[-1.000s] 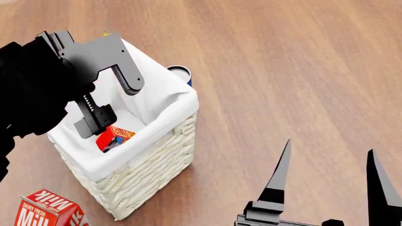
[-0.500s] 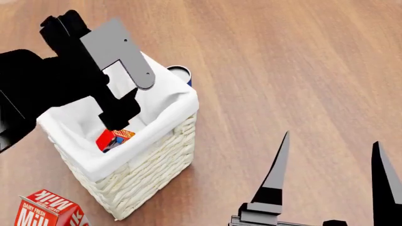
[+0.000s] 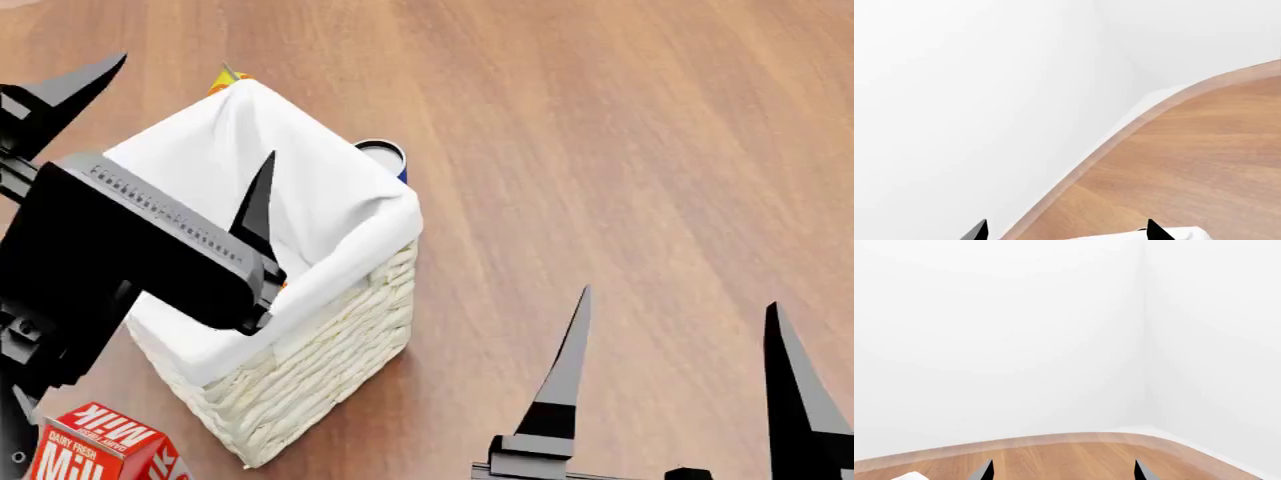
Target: Pick up the butter and put it in the basket.
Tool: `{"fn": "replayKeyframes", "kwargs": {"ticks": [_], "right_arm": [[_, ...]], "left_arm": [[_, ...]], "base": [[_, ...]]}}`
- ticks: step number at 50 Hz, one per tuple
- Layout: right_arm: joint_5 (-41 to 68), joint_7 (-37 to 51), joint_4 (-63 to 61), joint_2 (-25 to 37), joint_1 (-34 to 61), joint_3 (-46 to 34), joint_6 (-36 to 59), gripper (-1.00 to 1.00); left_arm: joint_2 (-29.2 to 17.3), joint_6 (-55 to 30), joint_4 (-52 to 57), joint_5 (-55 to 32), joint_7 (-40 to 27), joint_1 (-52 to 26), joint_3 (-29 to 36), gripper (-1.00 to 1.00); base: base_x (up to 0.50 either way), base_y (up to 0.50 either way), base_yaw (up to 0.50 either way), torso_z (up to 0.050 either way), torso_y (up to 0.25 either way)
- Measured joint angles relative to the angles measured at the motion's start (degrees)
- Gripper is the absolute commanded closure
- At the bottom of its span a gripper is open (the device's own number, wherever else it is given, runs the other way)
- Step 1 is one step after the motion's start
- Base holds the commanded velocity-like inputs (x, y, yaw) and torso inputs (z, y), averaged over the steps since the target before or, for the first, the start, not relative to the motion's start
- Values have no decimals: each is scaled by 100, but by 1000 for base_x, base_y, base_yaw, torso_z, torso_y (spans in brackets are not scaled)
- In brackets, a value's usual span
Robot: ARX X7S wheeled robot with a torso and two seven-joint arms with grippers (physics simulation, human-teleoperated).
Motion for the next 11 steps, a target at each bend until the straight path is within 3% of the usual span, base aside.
{"fn": "replayKeyframes", "kwargs": {"ticks": [11], "right_arm": [[-58, -17, 73, -28, 23, -106, -15, -100]], "left_arm": [[-512, 684, 1055, 87, -1058, 1094, -397, -100]], "base": [[0, 0, 0, 0, 0]]}}
